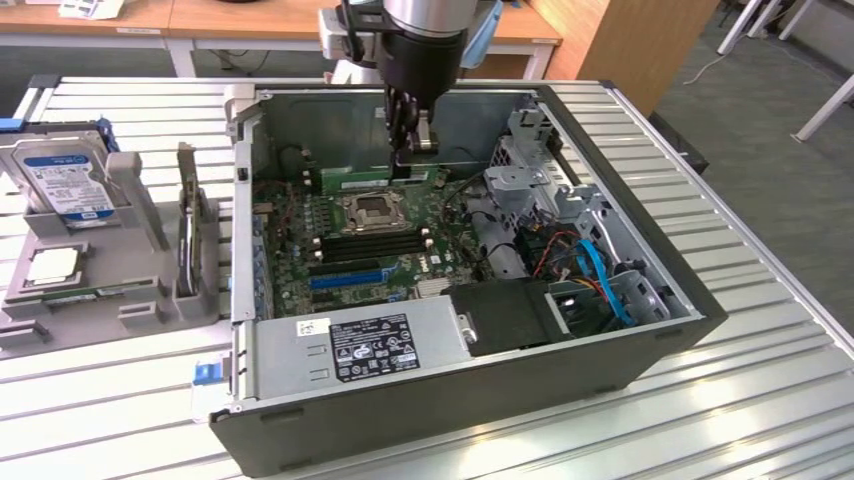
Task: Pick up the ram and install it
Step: 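Insert the ram into the slot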
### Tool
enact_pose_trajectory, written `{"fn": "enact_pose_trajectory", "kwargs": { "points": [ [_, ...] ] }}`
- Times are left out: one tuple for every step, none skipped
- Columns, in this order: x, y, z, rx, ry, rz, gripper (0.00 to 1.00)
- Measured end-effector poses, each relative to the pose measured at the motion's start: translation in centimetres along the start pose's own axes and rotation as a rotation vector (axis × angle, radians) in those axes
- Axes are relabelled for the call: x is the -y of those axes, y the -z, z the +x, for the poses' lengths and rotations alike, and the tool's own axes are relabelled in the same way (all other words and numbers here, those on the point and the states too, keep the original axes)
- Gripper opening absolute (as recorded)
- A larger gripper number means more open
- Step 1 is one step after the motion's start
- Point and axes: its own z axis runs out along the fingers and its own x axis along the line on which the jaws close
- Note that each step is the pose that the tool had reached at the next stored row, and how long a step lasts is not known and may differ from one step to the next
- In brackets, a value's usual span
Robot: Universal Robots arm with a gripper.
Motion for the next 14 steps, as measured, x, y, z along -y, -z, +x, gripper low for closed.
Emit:
{"fn": "enact_pose_trajectory", "kwargs": {
  "points": [
    [0.01, -0.31, 0.0, 0.0000, 0.000, 0.0001, 0.12],
    [0.01, -0.47, 0.0, 0.0000, 0.000, 0.0001, 0.12],
    [0.01, -0.62, 0.0, -0.0001, 0.000, 0.0000, 0.12],
    [0.02, -0.79, 0.0, 0.0001, 0.000, 0.0001, 0.12],
    [0.02, -0.94, 0.0, 0.0001, 0.000, 0.0001, 0.12],
    [0.02, -1.11, 0.0, 0.0000, 0.000, 0.0001, 0.12],
    [0.02, -1.28, 0.0, 0.0000, 0.000, 0.0001, 0.12],
    [0.01, -1.45, 0.0, -0.0001, 0.000, 0.0000, 0.12],
    [0.02, -1.62, 0.1, 0.0000, 0.000, 0.0001, 0.12],
    [0.01, -1.79, 0.1, 0.0000, 0.000, 0.0001, 0.12],
    [0.02, -1.96, 0.1, 0.0001, 0.000, 0.0001, 0.12],
    [0.01, -2.13, 0.1, 0.0000, 0.000, 0.0001, 0.12],
    [0.01, -2.31, 0.1, 0.0000, 0.000, 0.0001, 0.12],
    [0.02, -2.47, 0.1, 0.0000, 0.000, 0.0001, 0.12]
  ]
}}
